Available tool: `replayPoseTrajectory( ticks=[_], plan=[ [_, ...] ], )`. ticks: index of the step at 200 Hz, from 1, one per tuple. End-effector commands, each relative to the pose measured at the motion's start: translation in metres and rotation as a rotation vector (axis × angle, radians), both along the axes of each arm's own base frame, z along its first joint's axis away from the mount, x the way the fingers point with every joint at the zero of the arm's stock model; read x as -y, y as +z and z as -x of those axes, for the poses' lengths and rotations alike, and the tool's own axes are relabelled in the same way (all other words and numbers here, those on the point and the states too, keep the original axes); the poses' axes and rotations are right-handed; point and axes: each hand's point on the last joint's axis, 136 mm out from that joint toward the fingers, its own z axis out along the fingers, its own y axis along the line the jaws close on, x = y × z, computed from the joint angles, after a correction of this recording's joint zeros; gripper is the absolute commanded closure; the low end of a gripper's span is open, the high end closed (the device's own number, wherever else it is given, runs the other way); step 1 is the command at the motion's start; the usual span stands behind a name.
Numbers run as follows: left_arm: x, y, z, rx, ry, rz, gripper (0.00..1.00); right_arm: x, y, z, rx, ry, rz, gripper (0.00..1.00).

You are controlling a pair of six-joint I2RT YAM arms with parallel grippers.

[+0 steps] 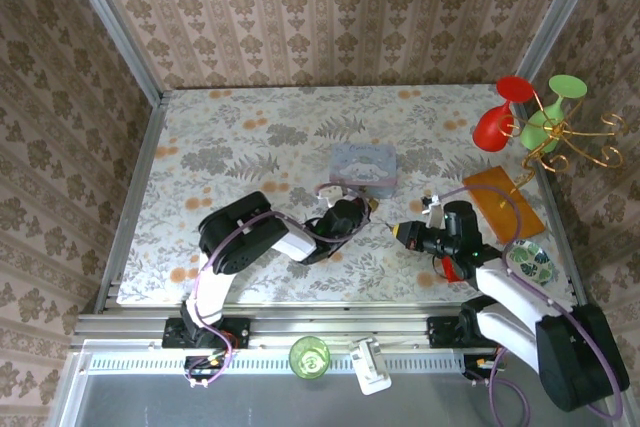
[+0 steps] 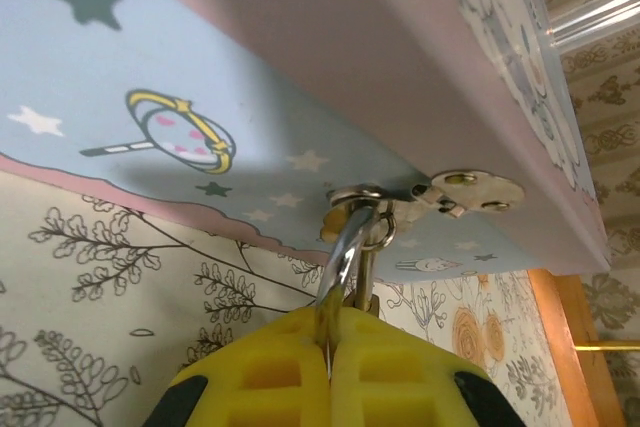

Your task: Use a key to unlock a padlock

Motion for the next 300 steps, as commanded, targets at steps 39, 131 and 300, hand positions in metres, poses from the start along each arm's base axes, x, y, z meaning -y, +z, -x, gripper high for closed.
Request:
replayPoseTrajectory(
  ticks=[39,131,300],
  plan=[
    [-0.011,-0.007,0.003,-0.099,-0.082,0.143,1.0,-0.016,0.004,-0.045,0.044,0.042,-0.056,1.0],
    [-0.027,0.011,0.005,-0.179,-0.108,0.326,1.0,-0.029,-0.014,-0.063,0.088,0.077,-0.234,1.0],
    [-0.024,0.032,-0.001,-0.159,-0.082,0.434,1.0,-0.032,-0.035,-0.075,0.047,0.11,-0.342,1.0]
  ],
)
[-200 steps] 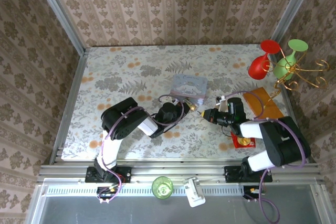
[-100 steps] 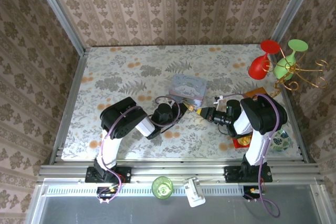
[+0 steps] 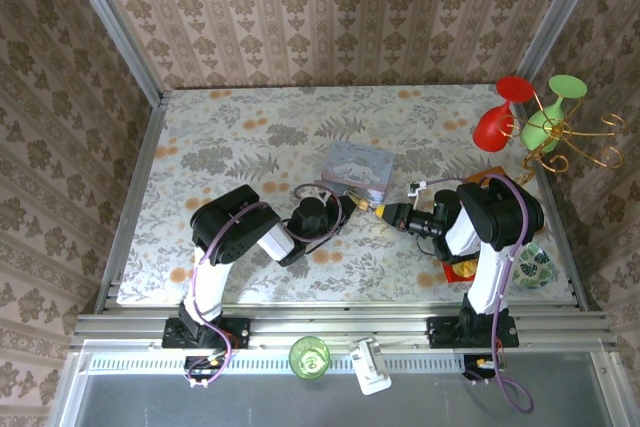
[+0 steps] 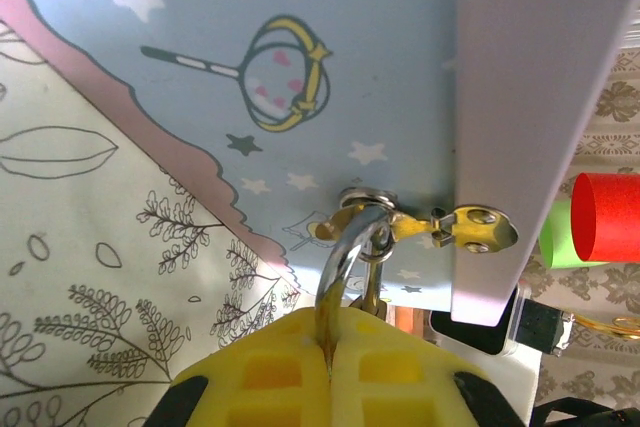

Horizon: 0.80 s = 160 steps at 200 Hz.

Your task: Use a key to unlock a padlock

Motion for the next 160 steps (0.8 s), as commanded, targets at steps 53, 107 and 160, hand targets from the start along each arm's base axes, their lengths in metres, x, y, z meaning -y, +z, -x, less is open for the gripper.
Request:
replayPoseTrajectory(
  ticks=[53,107,160],
  plan=[
    [0.007,0.029,-0.005,0.037,0.006,0.095,1.0,0.001,-0.005,-0.004,-0.031,0.007,-0.019,1.0],
    [0.006,0.036,-0.01,0.043,0.019,0.113,1.0,0.001,-0.016,0.012,-0.069,0.025,-0.011,1.0],
    [0.004,0.047,-0.017,0.07,0.033,0.123,1.0,0.0,-0.022,0.019,-0.118,0.036,-0.028,1.0]
  ],
)
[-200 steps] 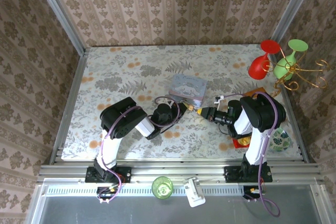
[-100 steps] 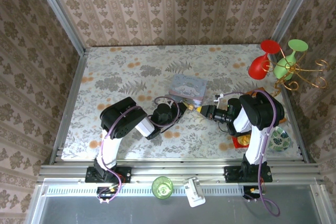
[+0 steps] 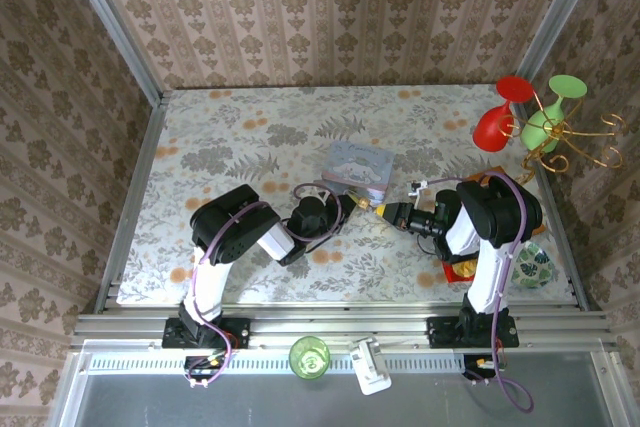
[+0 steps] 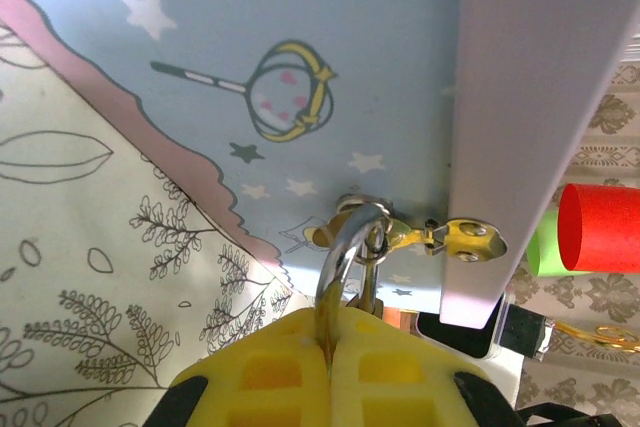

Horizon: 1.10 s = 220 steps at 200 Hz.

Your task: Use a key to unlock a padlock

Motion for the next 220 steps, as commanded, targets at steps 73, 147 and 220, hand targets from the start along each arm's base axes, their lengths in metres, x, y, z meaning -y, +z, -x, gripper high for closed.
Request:
replayPoseTrajectory(
  ticks=[73,147,220],
  plan=[
    [-0.003,0.041,-0.017,0.079,0.033,0.099,1.0,0.002,-0.008,0.017,-0.077,0.032,-0.019,1.0],
    [0.008,0.043,-0.008,0.075,0.006,0.111,1.0,0.001,0.006,-0.003,-0.029,0.038,-0.041,1.0],
    [0.013,0.046,-0.009,0.081,-0.006,0.121,1.0,0.001,0.008,-0.009,-0.025,0.043,-0.052,1.0]
  ],
)
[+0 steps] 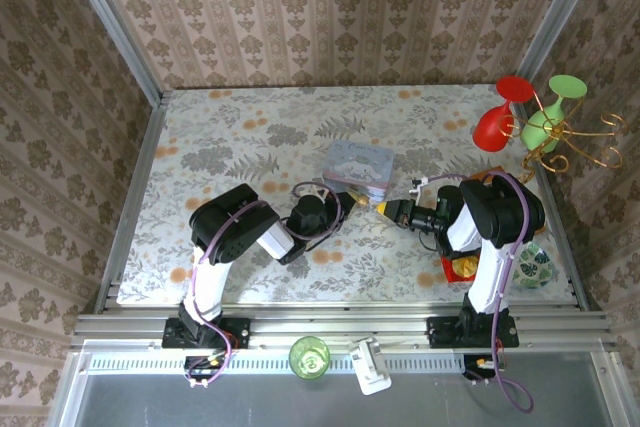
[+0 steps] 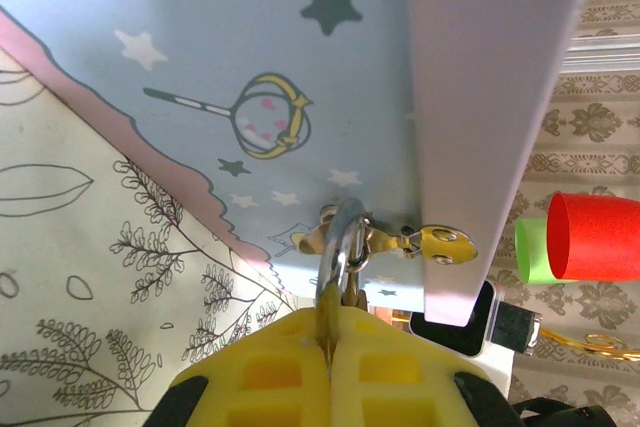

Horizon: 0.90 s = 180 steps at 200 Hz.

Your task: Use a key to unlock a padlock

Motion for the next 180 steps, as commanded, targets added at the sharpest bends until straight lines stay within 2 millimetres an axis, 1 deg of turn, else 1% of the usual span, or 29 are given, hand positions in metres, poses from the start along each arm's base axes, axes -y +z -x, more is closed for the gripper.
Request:
replayPoseTrajectory(
  ticks=[1,22,42,68,105,119,145,180],
  plan=[
    [0.013,0.041,-0.004,0.07,-0.017,0.108,1.0,-0.002,0.001,-0.003,-0.004,0.02,-0.015,1.0],
    [0.016,0.044,-0.004,0.077,-0.02,0.111,1.0,-0.003,0.0,-0.005,-0.012,0.022,-0.02,1.0],
    [0.017,0.043,-0.003,0.073,-0.024,0.113,1.0,-0.003,-0.005,-0.007,-0.025,0.019,-0.019,1.0],
    [0.021,0.042,-0.001,0.069,-0.033,0.116,1.0,-0.004,-0.005,-0.011,-0.028,0.011,-0.02,1.0],
    [0.024,0.03,0.006,0.043,-0.048,0.102,1.0,-0.001,-0.006,-0.017,-0.039,-0.006,-0.026,1.0],
    [0.02,0.023,0.007,0.035,-0.041,0.088,1.0,0.0,-0.006,-0.018,-0.042,-0.009,-0.029,1.0],
    [0.015,0.009,0.014,0.012,-0.041,0.058,1.0,0.004,-0.012,-0.019,-0.077,-0.023,-0.038,1.0],
    [0.01,-0.001,0.017,0.003,-0.043,0.031,1.0,0.01,-0.02,-0.021,-0.113,-0.041,-0.045,1.0]
  ],
)
